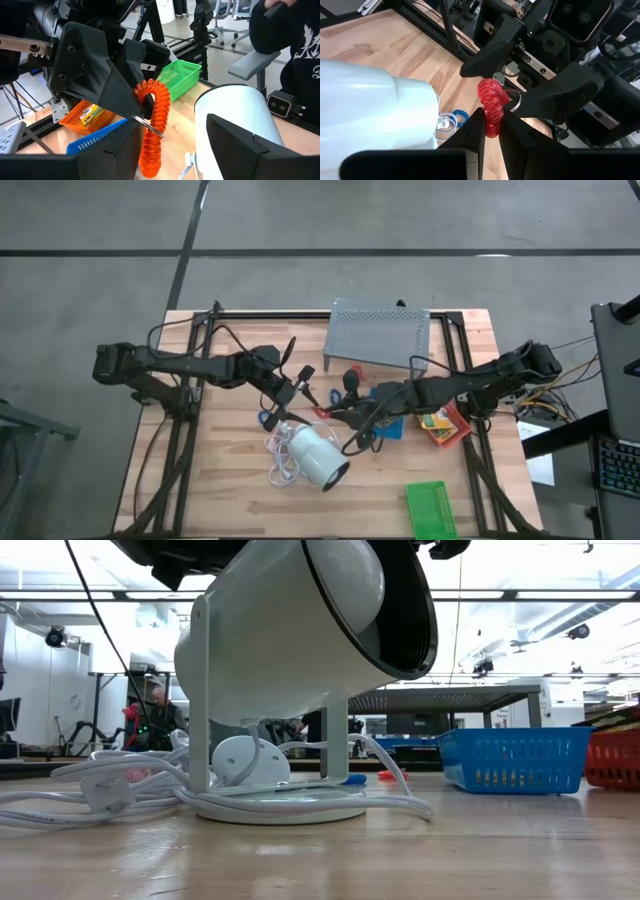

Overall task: Pick & Place Office Desk Supplies
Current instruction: Put the orange spring keychain into the green bin

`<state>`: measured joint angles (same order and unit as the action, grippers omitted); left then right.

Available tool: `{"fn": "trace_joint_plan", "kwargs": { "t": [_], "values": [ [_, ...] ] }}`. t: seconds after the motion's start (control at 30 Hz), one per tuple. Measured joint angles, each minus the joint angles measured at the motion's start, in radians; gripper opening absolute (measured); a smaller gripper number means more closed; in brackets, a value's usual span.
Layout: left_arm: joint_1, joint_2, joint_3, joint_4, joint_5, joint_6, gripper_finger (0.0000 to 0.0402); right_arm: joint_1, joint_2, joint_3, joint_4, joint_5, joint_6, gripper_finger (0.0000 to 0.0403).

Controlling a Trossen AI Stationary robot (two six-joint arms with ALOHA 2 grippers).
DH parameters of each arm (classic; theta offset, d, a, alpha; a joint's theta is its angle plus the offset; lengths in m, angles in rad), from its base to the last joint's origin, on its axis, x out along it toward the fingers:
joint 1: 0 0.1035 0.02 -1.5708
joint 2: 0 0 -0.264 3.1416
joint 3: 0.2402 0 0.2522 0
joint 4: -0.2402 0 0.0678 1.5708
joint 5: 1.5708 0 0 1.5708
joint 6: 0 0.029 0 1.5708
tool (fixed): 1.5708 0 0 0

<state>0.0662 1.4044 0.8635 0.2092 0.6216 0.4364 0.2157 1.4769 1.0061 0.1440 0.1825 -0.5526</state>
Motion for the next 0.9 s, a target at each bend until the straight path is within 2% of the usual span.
{"fn": "trace_joint_plan", "kwargs": {
  "t": [0.3,0.63,0.9],
  "values": [
    [0.005,-0.003,0.001,-0.005,-0.019,-0.052,0.0216,0.000,0.000,0.000,-0.015,0.000,0.003,0.0038],
    [0.008,-0.056,0.002,-0.064,-0.299,-0.051,0.0194,0.000,0.000,0.000,-0.037,0.002,0.026,0.0038],
    [0.008,-0.094,0.002,-0.193,-0.327,-0.051,0.0185,0.000,-0.018,0.000,-0.041,0.025,0.089,0.0038]
  ]
}}
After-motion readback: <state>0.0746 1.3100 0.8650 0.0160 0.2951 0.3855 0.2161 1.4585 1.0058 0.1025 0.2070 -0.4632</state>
